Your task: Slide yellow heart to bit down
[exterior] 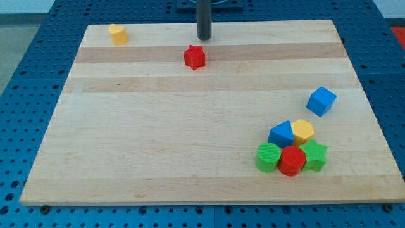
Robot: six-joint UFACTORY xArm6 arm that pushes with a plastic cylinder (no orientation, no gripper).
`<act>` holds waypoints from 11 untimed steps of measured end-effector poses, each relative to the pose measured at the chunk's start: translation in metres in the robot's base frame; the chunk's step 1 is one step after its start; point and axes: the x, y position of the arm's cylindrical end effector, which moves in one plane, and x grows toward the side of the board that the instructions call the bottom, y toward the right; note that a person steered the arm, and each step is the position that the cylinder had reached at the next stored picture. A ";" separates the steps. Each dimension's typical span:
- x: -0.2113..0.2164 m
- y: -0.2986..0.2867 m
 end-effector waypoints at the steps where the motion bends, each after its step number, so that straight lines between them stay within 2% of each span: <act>1: -0.014 -0.044; 3: -0.034 -0.127; 6: -0.033 -0.207; 9: 0.005 -0.202; 11: 0.043 -0.176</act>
